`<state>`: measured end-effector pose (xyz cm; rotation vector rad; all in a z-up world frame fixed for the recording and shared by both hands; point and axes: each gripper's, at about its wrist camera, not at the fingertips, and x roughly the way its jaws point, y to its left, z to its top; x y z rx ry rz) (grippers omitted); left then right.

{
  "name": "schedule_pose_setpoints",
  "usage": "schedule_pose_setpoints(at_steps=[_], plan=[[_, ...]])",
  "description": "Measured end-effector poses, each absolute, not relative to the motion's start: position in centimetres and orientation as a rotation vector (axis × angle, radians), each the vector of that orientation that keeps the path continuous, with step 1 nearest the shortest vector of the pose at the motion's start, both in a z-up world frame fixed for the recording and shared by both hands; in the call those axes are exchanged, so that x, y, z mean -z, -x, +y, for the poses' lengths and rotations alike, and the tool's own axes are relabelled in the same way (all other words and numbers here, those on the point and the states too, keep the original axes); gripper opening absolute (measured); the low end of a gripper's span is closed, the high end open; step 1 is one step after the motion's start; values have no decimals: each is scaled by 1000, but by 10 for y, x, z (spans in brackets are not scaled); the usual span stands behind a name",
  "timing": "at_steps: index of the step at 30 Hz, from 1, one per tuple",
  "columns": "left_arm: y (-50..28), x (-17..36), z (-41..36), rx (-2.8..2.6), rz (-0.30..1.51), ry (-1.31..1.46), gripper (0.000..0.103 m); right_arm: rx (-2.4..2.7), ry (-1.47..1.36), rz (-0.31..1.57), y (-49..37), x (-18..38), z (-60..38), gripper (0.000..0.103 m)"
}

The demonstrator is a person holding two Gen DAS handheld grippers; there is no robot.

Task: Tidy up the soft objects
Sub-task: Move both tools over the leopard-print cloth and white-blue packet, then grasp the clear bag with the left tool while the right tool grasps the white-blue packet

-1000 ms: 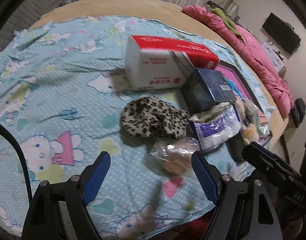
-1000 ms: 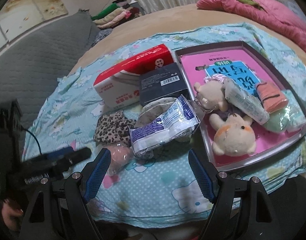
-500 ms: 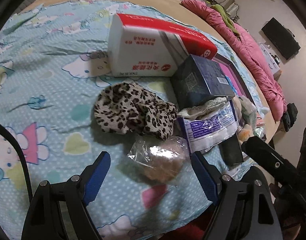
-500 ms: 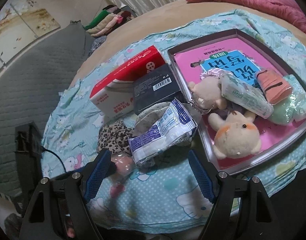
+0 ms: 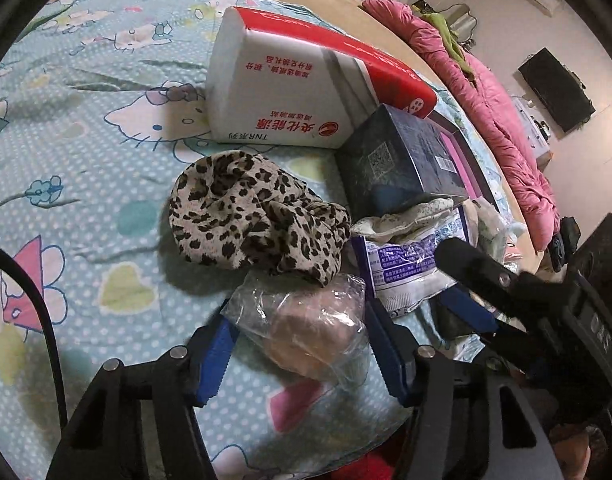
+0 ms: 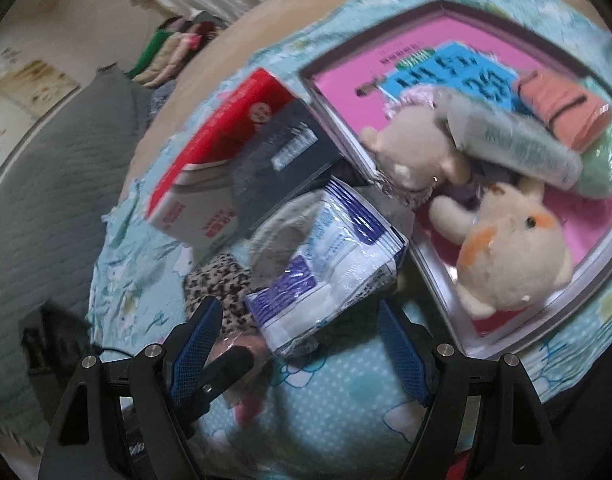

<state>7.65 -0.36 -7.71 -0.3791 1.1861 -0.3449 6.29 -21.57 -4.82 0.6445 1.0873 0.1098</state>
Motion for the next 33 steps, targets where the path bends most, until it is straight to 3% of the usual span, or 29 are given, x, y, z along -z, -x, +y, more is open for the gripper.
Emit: schedule_pose_setpoints(at_steps=[9,14,21,28,33], plan=[[-77,75,-4,362,1181,369,62,-6,-611,1104,-71,49,-211,72],[-76,73,-4,366,1178,359,62,-4,-649,1121,-76,50,-209,52],[-74,72,-4,379,1172,353,62,-3,-672,1138,-81,58,-199,47],[-74,76,3,383,1177,365,59,-58,-701,1131,-81,68,-209,32],[-74,76,3,392,1175,361,54,-117,-649,1120,-67,56,-220,32]])
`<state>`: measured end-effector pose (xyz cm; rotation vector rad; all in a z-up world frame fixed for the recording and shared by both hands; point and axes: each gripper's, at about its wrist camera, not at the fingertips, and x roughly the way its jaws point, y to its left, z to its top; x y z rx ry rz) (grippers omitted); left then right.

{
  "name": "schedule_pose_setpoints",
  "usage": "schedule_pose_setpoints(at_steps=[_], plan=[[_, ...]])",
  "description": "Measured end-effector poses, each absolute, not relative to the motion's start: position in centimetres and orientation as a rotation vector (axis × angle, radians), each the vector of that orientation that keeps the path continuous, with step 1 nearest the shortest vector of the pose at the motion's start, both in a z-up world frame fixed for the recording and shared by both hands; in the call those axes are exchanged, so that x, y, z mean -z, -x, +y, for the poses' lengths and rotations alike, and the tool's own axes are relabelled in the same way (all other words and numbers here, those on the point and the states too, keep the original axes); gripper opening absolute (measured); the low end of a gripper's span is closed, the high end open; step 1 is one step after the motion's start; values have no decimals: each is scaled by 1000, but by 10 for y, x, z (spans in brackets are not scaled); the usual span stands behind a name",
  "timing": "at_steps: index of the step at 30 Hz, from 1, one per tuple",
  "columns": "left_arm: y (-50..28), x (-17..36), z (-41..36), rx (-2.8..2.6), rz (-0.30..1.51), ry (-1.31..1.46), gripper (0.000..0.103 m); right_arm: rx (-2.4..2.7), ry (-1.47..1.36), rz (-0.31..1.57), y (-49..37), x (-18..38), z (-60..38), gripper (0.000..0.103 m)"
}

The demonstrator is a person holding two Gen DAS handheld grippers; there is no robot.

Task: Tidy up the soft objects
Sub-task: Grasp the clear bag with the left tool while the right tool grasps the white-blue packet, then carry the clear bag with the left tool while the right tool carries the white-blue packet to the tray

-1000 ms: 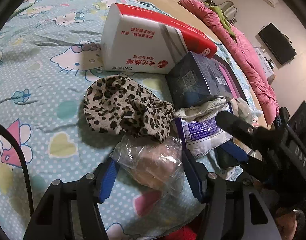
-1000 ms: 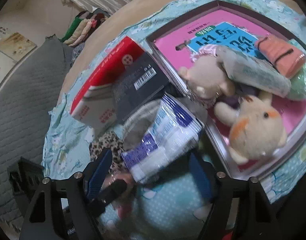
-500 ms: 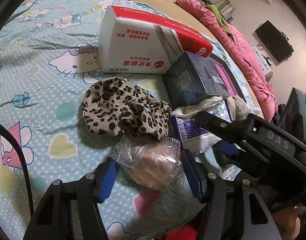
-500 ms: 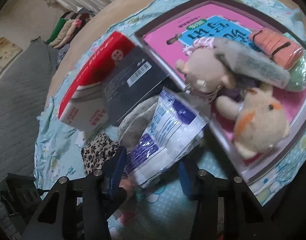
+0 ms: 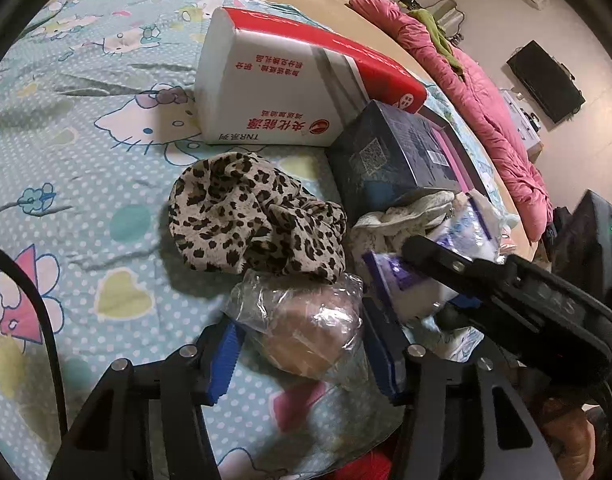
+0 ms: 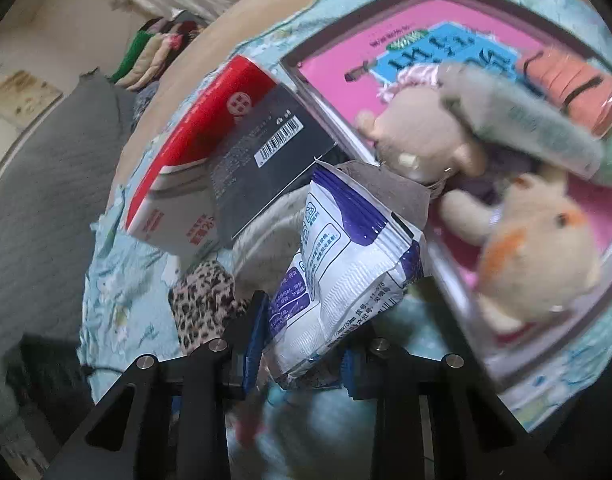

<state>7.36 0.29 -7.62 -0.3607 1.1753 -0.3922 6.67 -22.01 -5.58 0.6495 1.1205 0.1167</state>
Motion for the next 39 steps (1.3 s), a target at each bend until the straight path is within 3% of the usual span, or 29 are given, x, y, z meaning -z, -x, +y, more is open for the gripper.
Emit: schedule_pose_setpoints(at_steps=[7,23,39], plan=[[-67,74,2,398,1173,366,52,-160,-625,1146,-49,56,-230,32],[-45,62,-4,396,1184,351,52,-251,-380,940,-40,3,-226,32],[-27,6,-26,381,1047,254,52,-278,-383,831,-32,-20,-248,32]])
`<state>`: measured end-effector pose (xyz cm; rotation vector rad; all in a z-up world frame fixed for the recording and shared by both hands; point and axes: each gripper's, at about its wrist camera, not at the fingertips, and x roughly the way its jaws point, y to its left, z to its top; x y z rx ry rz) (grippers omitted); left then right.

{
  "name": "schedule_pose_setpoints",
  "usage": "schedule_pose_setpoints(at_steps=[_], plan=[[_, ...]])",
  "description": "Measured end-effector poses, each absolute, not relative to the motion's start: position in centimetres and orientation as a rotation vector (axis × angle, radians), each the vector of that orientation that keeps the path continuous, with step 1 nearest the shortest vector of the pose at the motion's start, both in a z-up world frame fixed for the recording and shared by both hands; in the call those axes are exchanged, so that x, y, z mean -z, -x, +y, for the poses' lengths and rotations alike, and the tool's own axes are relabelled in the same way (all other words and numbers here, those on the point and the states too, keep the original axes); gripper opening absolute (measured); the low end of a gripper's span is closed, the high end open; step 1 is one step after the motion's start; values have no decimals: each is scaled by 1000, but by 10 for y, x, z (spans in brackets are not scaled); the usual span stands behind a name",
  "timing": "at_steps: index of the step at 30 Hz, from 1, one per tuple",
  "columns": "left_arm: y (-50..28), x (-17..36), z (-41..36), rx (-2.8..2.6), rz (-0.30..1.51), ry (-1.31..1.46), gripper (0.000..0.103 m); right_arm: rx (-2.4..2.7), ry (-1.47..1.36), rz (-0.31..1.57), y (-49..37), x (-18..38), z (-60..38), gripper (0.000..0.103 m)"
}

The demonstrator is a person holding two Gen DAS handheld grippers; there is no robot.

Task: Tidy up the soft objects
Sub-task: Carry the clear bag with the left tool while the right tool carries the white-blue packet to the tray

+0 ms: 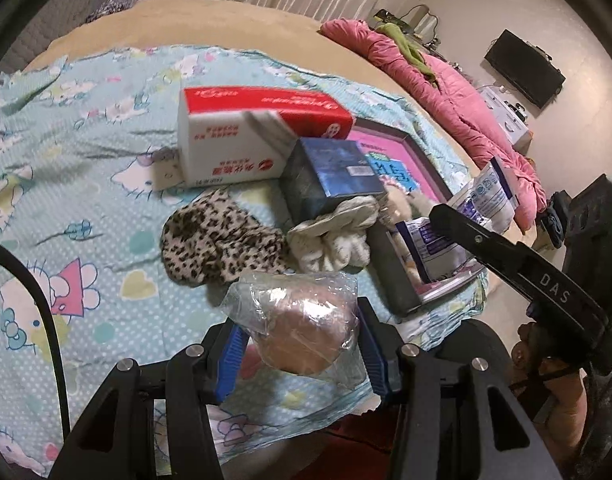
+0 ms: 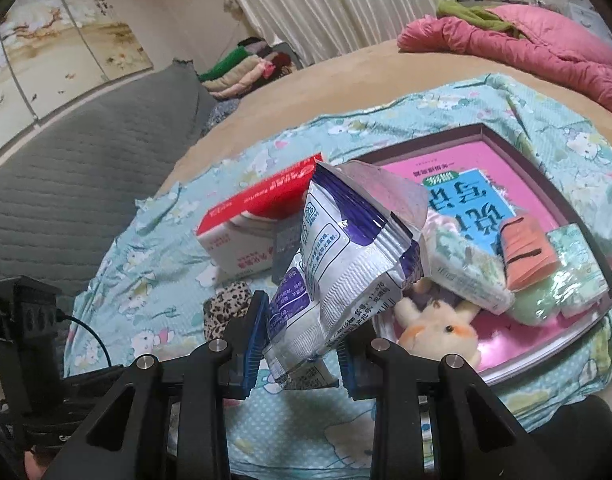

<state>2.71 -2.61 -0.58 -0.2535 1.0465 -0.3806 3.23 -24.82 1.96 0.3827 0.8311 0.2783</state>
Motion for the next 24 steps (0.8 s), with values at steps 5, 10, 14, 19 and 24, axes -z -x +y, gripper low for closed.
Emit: schedule_pose_setpoints(at_steps=[5,10,14,19,24], plan=[[-29,-7,-41,399,1034,240,52,-262,-398,789,-29,-29,-265,32],[-32,-18,-61,425,1023,219,52,-232,-407,738,-25,-41,-286,32],[-34,-26,-76,445,1012,197,52,-201,-420,701,-21,-48,-305,32],[-37,-36,-95,465,1000,166,52,-151,-424,658,-16,-56,-331,32],[-41,-44,-115,480,987,119,52,-113,-449,629,-14,-59,-352,32]])
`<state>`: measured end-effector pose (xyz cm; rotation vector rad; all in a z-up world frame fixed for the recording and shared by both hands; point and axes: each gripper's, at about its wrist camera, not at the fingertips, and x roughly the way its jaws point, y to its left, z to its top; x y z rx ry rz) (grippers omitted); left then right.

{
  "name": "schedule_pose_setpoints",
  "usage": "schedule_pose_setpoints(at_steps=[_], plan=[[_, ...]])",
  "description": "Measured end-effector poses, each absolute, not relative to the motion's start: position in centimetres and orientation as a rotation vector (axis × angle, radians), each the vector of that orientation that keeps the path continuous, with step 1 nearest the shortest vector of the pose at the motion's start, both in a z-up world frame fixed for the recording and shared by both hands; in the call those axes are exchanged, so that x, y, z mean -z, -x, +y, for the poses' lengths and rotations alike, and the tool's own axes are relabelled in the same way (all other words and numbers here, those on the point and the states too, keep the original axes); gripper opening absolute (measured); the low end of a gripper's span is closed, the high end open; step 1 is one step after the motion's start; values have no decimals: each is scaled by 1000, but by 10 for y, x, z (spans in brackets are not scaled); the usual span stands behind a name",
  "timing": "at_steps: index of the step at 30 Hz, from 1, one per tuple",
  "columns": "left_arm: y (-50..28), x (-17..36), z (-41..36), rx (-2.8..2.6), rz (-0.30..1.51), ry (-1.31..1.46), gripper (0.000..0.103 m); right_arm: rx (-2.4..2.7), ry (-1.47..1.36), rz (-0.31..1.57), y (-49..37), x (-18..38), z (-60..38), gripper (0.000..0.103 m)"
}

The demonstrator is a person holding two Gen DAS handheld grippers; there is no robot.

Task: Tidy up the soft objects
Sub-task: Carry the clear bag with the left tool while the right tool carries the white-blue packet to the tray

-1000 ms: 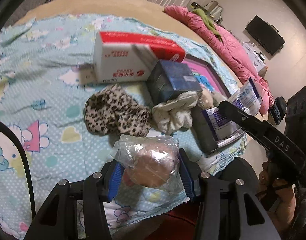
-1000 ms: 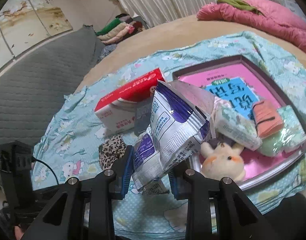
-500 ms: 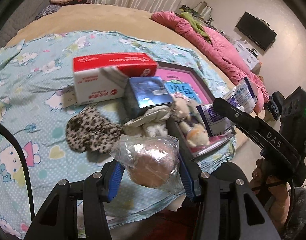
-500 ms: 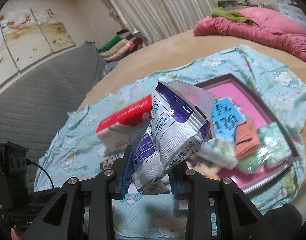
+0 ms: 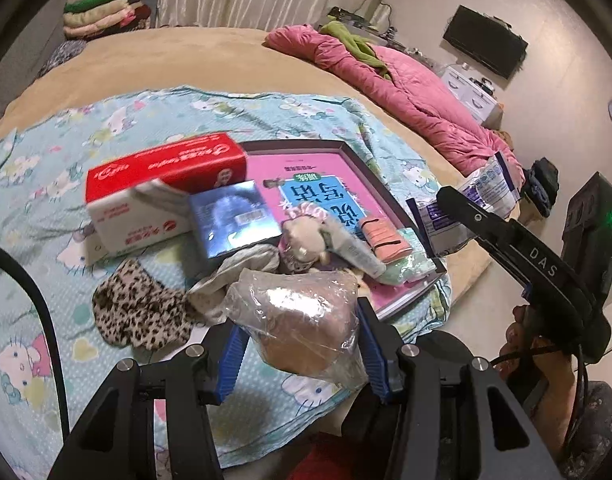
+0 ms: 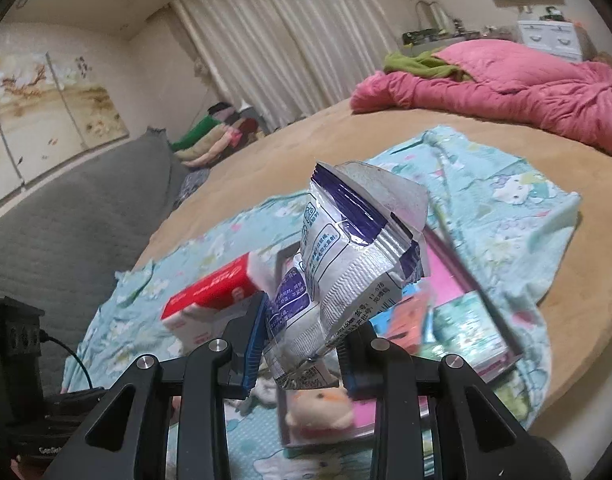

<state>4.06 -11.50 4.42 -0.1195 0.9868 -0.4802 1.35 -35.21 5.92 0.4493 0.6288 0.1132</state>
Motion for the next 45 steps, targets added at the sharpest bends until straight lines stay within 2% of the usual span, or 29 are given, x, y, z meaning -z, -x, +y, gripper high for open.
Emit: schedule_pose_setpoints(at_steps=[9,26,45], plan=[[-50,-44,-149,515,994,59,52,-65,-504,611,-11,-57,-387,32],[-82,-6,-208,538,1077,-27,52,-41,-558,618,-9,-42,-413,32],[-115,19,-222,526,1109,-28,52,-35,-573,667,-21,-23,-419,32]])
